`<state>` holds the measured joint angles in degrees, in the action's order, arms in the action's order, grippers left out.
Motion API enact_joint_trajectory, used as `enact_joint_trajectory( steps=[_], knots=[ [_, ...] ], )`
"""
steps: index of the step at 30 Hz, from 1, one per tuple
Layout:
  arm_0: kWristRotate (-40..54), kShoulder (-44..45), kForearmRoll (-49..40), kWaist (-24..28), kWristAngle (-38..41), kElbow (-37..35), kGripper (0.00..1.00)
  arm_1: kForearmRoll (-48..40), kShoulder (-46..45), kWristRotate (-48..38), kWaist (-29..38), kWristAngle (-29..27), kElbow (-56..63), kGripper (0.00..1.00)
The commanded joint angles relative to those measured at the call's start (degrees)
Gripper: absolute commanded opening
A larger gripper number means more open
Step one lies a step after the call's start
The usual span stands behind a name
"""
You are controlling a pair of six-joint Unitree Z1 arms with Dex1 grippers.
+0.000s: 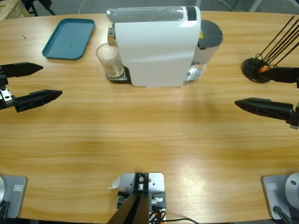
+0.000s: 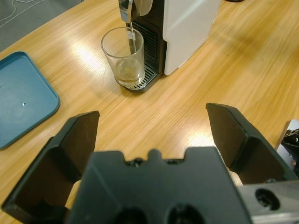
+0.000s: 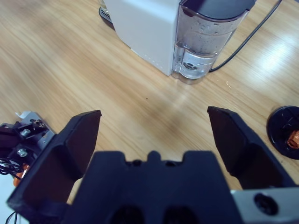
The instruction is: Pour coffee
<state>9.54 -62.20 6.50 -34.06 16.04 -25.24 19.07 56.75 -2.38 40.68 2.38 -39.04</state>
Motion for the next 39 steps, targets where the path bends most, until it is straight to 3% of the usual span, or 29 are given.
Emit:
enact_joint_trajectory(
  steps=[1,15,25,27,31,39],
  knots=[
    [1.02,-0.29,0.74,-0.22,-1.56,2.74,1.000,-0.26,0.66,0.54,-0.51,0.17,1.78,1.000],
    [1.44,-4.10,3.62,1.45,-4.72,0.00,1.000,0.27,1.89,0.52,-0.46,0.17,1.62,1.000],
    [4.01,-9.08,4.06,4.26,2.96,-0.46,1.000,0.27,2.14,0.54,-0.33,0.17,1.71,1.000],
    [6.26,-10.94,4.57,5.05,7.16,-0.81,1.000,0.27,2.40,0.54,-0.30,0.17,1.78,1.000],
    [12.27,-17.97,8.09,12.05,19.01,-3.47,1.000,0.27,4.11,0.54,-0.16,0.40,1.69,1.000],
    [20.78,-31.77,8.93,13.75,19.20,-12.61,1.000,0.27,5.55,0.47,-0.07,0.35,1.69,1.000]
  ],
)
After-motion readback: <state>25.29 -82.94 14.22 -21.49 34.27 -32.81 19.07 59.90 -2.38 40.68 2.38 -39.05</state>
